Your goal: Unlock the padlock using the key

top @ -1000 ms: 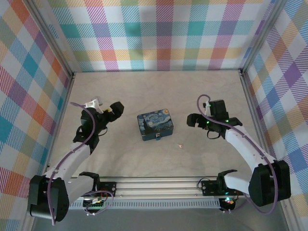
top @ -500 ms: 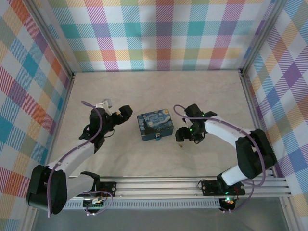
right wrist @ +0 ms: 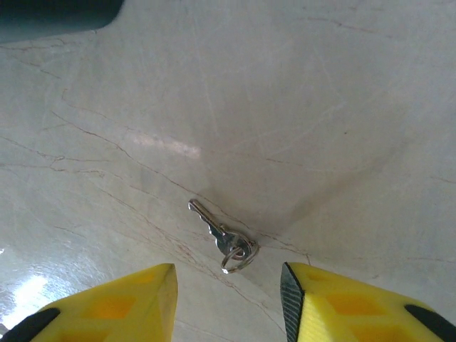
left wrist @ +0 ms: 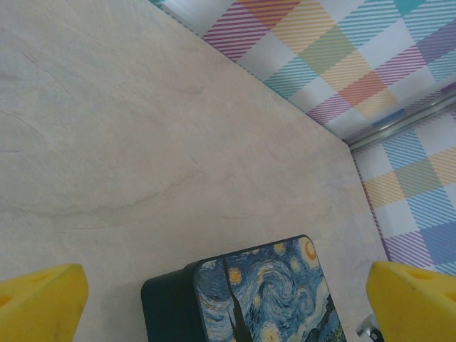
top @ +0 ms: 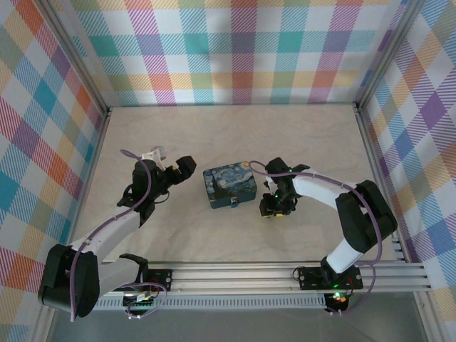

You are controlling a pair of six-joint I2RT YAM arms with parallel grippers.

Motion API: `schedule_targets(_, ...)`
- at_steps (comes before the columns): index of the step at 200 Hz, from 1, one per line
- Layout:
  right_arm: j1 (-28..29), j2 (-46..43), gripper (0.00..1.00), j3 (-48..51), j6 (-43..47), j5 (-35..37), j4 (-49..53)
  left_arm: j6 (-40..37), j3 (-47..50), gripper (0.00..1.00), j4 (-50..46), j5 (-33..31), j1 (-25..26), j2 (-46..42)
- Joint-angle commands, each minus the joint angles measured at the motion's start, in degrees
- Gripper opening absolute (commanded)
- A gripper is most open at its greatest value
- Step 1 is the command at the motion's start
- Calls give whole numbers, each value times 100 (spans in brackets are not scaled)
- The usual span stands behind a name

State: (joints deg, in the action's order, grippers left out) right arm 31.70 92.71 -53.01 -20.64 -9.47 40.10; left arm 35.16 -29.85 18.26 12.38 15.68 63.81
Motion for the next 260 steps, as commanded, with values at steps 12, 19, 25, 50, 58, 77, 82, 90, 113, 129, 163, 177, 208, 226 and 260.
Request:
schedule_targets(12, 80, 148, 41, -126, -183, 16, 51, -51, -127, 100, 90, -52, 75, 15)
schedule_targets(19, 90, 176, 40, -145, -187, 29, 55, -54, -127, 100, 90, -59, 75, 15)
schedule_targets(25, 99, 201, 39, -156, -200, 46, 58, -61, -124, 100, 81, -61, 75, 17)
schedule_targets(50, 125, 295, 37, -174, -219, 99, 89, -57, -126, 100, 72, -76, 73, 5)
schedule_targets(58, 134, 317, 36, -170, -234, 111, 86, -60, -126, 100, 64, -80, 75, 2)
schedule_targets(77, 144, 357, 34, -148, -271, 147, 54, -57, -127, 100, 57, -87, 75, 8)
schedule_targets(82, 152, 370, 34, -143, -277, 154, 45, -57, -125, 100, 55, -92, 75, 6)
schedule_targets(90, 153, 385, 33, -139, -292, 165, 26, -53, -129, 100, 55, -91, 75, 8)
schedule_targets(113, 164, 423, 30, -121, -325, 205, 2, -60, -130, 100, 46, -97, 76, 8)
schedule_targets(129, 169, 441, 27, -113, -334, 227, 4, -61, -136, 100, 37, -95, 75, -1)
schedule_targets(163, 171, 390, 20, -78, -361, 258, 9, -61, -135, 100, 20, -96, 75, -37)
schedule_targets(177, 176, 365, 16, -62, -374, 262, 2, -60, -136, 100, 11, -109, 75, -58)
schedule_targets(208, 174, 288, 8, 18, -455, 255, -95, -55, -134, 100, -2, -104, 75, -87)
schedule_targets(226, 176, 236, 4, 71, -508, 236, -181, -55, -136, 100, -15, -104, 75, -97)
schedule_targets(260, 171, 38, 0, 174, -631, 214, -331, -23, -151, 100, -18, -92, 69, -136)
